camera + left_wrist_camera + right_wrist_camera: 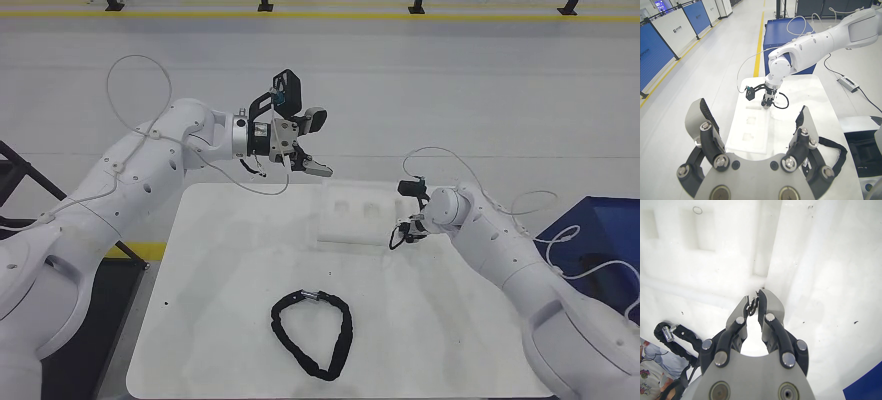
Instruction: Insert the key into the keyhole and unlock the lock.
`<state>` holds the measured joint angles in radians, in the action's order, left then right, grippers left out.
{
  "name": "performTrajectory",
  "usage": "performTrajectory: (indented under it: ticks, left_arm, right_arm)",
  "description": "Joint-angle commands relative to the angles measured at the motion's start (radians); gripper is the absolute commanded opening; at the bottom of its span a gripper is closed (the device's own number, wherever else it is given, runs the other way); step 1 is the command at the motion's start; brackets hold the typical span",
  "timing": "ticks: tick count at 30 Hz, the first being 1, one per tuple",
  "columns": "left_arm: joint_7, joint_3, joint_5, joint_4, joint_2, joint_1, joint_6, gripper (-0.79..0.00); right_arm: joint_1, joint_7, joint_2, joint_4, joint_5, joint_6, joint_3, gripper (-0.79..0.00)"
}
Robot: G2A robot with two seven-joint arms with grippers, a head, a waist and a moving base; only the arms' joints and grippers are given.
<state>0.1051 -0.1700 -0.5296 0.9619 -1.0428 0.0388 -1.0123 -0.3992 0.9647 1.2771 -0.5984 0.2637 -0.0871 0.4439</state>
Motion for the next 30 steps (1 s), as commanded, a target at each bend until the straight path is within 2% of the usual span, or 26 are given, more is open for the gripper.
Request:
performTrajectory:
  ticks: [1,3,10,17,24,30]
  left_arm:
    - [0.0,0.0,0.0,0.0,0.0,0.0,0.0,0.0]
    - [0.0,0.0,0.0,0.0,0.0,0.0,0.0,0.0]
    - [0.0,0.0,0.0,0.0,0.0,0.0,0.0,0.0]
    - [0.0,0.0,0.0,0.0,0.0,0.0,0.0,0.0]
    - [0.0,0.0,0.0,0.0,0.0,0.0,0.0,0.0]
    - [0.0,0.0,0.0,0.0,0.0,0.0,0.0,0.0]
  right_arm:
    - [0.002,-0.005,0.008,0.016,0.011,-0.008,-0.001,-0.683]
    - [0.005,-0.009,0.015,0.03,0.019,-0.008,-0.002,-0.785]
    - [0.027,0.006,0.029,0.053,0.036,-0.005,0.011,-0.785]
    - [0.06,0.06,0.019,0.029,0.062,-0.013,0.039,-0.785]
    - [0.07,0.117,-0.024,-0.09,0.086,-0.014,0.096,-0.785]
    - [0.008,0.179,-0.095,-0.311,0.042,0.039,0.213,-0.785]
